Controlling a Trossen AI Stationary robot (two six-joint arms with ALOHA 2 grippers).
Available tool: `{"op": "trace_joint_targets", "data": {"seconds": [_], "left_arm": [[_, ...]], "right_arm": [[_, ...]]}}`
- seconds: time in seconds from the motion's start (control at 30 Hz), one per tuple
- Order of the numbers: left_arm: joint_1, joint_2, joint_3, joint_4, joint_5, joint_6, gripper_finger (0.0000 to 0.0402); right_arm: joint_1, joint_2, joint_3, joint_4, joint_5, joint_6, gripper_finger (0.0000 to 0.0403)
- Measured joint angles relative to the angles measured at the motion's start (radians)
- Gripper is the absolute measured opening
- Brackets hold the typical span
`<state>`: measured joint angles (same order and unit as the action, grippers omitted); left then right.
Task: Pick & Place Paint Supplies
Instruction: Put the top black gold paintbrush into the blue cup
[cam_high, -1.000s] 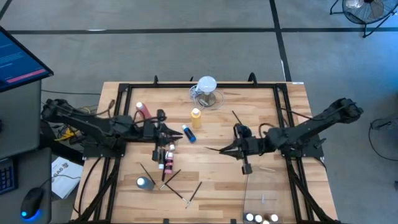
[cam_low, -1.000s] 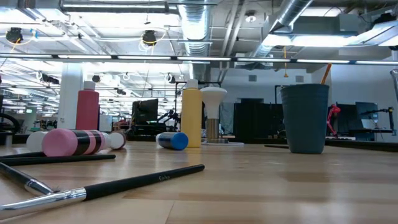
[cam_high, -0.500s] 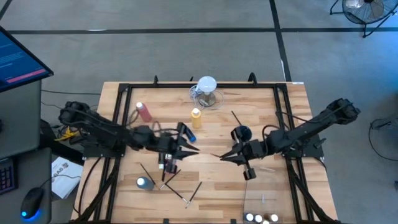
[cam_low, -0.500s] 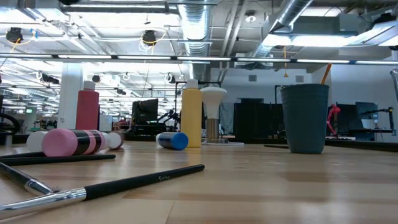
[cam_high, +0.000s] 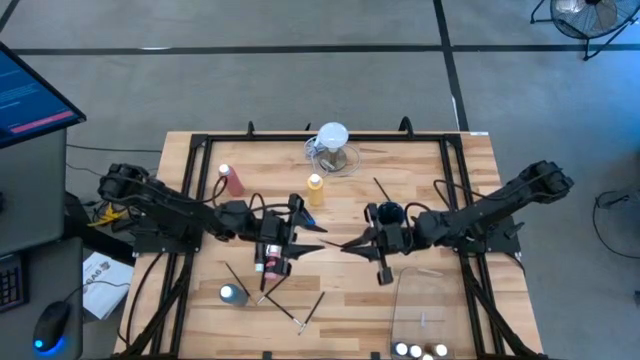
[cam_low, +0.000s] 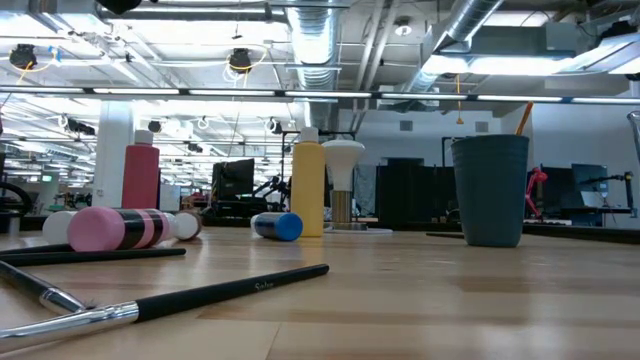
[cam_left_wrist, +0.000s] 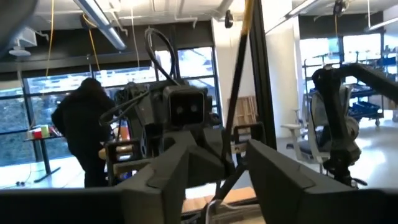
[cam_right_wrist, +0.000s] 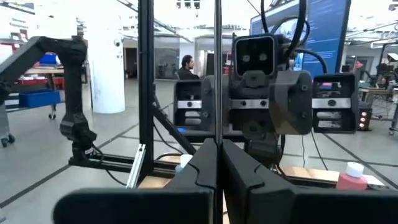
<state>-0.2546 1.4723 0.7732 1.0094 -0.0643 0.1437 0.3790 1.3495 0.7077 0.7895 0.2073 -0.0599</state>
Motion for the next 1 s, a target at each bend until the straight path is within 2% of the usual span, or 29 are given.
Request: {"op": "trace_joint_targets", "data": {"seconds": [0.33,0.73,1.0], "left_arm": [[0.000,0.000,0.000,0.017,-0.004,0.006,0.0210],[-0.002,0.000,0.000,0.019,-0.003,0.011,0.0206],[-0.012,0.000,-0.001,0.028,0.000,0.088,0.0210]], "right_arm": [[-0.011,0.000,0.000,-0.031,0.000,0.000,0.0000],[-0.040,0.001,0.000,-0.089,0.003,0.008,0.0000],[-0.065,0.001,0.000,-0.167,0.004,0.050,0.0000]]}}
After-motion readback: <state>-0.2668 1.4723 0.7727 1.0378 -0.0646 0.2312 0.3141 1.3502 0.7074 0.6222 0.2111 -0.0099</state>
